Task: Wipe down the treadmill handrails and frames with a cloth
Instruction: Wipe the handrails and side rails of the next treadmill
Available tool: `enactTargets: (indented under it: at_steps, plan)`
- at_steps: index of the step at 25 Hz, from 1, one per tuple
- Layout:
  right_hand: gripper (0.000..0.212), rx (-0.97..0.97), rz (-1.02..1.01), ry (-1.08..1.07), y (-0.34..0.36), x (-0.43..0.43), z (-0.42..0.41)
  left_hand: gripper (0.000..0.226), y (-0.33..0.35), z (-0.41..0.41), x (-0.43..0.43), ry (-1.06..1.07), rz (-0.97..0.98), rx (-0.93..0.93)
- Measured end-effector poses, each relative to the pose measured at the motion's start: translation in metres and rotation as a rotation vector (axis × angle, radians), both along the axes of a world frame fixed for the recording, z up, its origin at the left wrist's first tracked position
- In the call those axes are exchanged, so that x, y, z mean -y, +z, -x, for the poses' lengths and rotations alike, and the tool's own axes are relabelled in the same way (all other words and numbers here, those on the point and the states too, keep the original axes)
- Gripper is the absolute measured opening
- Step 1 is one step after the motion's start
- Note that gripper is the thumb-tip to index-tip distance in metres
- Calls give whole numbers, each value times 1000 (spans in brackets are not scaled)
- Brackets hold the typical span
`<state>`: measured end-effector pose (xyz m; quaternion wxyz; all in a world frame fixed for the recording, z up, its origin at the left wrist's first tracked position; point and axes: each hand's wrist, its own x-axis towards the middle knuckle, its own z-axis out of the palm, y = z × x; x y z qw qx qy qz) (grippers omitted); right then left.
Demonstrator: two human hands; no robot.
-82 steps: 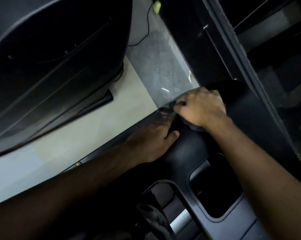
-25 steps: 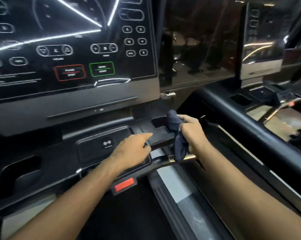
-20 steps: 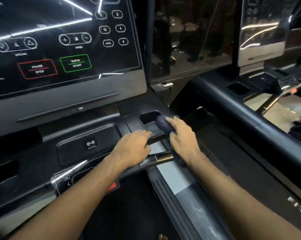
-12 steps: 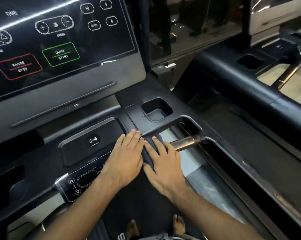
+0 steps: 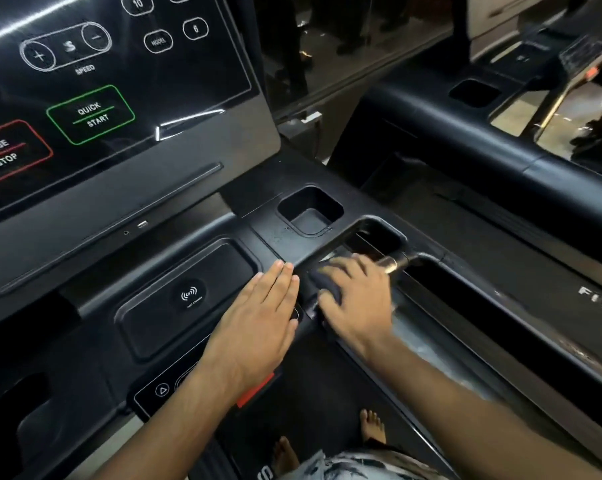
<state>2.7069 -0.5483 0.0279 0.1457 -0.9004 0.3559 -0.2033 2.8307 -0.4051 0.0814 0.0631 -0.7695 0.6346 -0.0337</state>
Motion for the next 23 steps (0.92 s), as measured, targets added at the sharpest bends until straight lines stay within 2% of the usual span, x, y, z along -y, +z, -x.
enactTargets:
  at_steps: [3,4,6,8,10,12,14,16,18,21,23]
  plan:
    - [40,58,109,351,-2,0,5,65,-2,-3,-1,-31,5,-4]
    - [38,58,129,331,-6,23,6,65,-3,-5,-2,-48,2,-2]
    - [36,89,54,8,-16,60,10,64,-3,-8,-3,-75,15,5]
    - [43,205,-255,-379,-25,66,13,63,0,-9,-3,-80,26,4]
    - [55,462,-578,-648,-17,51,-2,61,1,-8,-3,-96,51,1]
    - [66,724,-783,-839,-3,25,-20,61,1,-9,-4,-122,61,-4]
    - [73,864,-887,-847,1,-19,-34,64,0,-11,-5,-132,50,-12]
    - [77,852,-884,-764,3,-66,-43,66,2,-13,-7,-155,26,0]
    - [76,870,-858,-806,2,-62,-46,67,4,-15,-10,-189,23,4]
    - [74,877,-942,-969,10,-40,-44,67,4,-18,-16,-229,69,-47]
    - [77,857,-963,-861,11,-71,-48,67,3,-20,-17,-245,94,-71]
